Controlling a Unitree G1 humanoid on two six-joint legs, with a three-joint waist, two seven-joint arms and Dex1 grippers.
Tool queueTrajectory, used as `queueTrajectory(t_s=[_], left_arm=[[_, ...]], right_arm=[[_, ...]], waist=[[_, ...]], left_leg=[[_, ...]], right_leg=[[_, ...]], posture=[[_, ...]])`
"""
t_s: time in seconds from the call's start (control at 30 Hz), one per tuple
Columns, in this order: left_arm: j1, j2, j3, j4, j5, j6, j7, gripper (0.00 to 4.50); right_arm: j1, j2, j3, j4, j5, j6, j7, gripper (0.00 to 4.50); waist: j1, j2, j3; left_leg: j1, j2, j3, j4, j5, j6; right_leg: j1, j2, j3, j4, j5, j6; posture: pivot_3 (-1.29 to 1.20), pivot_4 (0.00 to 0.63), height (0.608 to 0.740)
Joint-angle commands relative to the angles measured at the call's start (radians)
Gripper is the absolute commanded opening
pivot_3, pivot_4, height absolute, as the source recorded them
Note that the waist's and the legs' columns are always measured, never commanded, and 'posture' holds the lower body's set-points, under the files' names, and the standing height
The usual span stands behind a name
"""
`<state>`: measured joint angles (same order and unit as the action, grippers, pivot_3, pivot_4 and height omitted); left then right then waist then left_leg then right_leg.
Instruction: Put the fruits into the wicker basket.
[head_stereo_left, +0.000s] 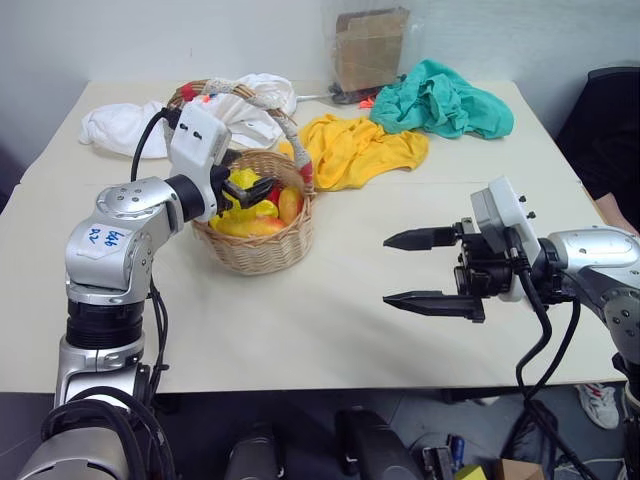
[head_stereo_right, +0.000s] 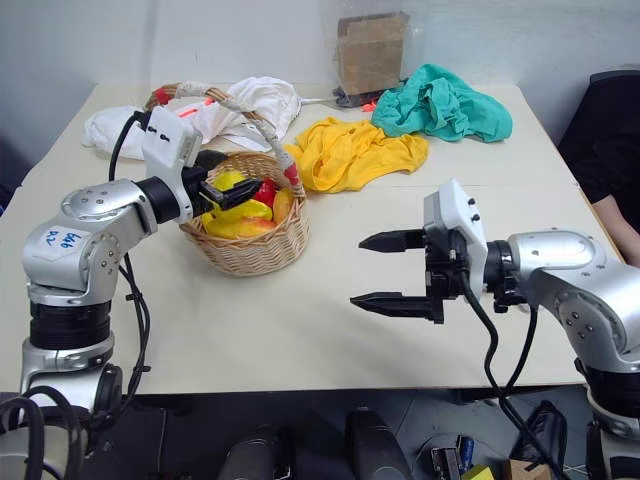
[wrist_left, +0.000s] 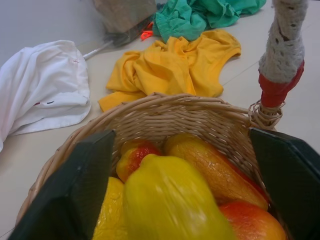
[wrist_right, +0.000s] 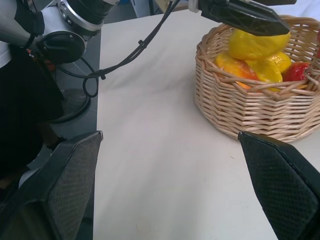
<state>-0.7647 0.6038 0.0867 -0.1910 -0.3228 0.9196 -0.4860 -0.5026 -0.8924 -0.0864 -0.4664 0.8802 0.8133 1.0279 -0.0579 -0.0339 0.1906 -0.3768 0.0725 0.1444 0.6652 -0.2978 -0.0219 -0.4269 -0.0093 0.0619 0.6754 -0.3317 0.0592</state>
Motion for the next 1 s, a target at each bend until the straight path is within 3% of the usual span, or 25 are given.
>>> queueTrajectory(t_s=[0.03,0.2,0.27,0.43,0.6,0.73,1.0], left_arm=[[0.018,0.04,0.101,-0.086,-0.085,0.038,-0.051,4.47],[0.07,0.142,0.296,-0.187,-0.396,0.132,-0.283,4.47],[0.101,0.22,0.351,-0.237,-0.537,0.145,-0.432,4.47],[0.141,0.34,0.371,-0.276,-0.736,0.166,-0.597,4.47],[0.165,0.348,0.289,-0.278,-0.713,0.081,-0.618,4.47],[0.152,0.325,0.202,-0.273,-0.666,0.005,-0.62,4.47],[0.115,0.327,0.154,-0.241,-0.648,-0.053,-0.618,4.47]], right_arm=[[-0.014,0.01,-0.056,-0.015,0.035,0.001,-0.033,4.5],[0.023,-0.024,-0.118,-0.021,0.046,0.014,-0.07,4.5],[0.069,-0.059,-0.2,0.014,-0.001,0.006,-0.105,4.5],[0.18,-0.108,-0.342,0.126,-0.156,0.022,-0.278,4.5],[0.295,-0.078,-0.361,0.172,-0.235,0.065,-0.388,4.5],[0.264,0.03,-0.277,0.254,-0.341,0.015,-0.515,4.5],[0.194,0.172,-0.188,0.446,-0.44,-0.063,-0.572,4.5]], waist=[[-0.001,0.0,0.0],[0.0,0.0,0.0],[0.001,0.0,0.0],[0.006,-0.001,0.0],[0.002,-0.001,0.0],[-0.013,-0.002,-0.001],[-0.027,-0.001,-0.001]], left_leg=[[0.0,0.0,0.0,0.0,0.0,0.0],[0.0,0.0,0.0,0.0,0.0,-0.001],[0.0,0.0,0.0,0.0,0.0,-0.001],[0.001,-0.002,-0.001,0.0,0.0,0.0],[0.003,-0.002,-0.001,0.0,0.0,0.0],[0.004,-0.001,0.0,-0.001,0.001,-0.002],[0.004,0.0,0.001,-0.003,0.001,-0.003]], right_leg=[[0.0,0.0,0.0,0.0,0.0,0.0],[0.0,0.0,-0.001,0.0,0.0,-0.001],[0.0,-0.001,-0.001,0.0,0.0,-0.001],[0.002,-0.002,-0.001,-0.001,-0.001,-0.001],[0.004,-0.001,-0.001,-0.002,-0.001,-0.001],[0.004,0.001,0.001,-0.001,-0.001,-0.001],[0.002,0.002,0.001,-0.001,-0.001,-0.001]], posture=[[0.0,0.15,0.74],[0.0,0.15,0.74],[0.0,0.15,0.74],[0.0,0.15,0.74],[0.0,0.15,0.74],[0.0,0.15,0.74],[0.0,0.15,0.74]])
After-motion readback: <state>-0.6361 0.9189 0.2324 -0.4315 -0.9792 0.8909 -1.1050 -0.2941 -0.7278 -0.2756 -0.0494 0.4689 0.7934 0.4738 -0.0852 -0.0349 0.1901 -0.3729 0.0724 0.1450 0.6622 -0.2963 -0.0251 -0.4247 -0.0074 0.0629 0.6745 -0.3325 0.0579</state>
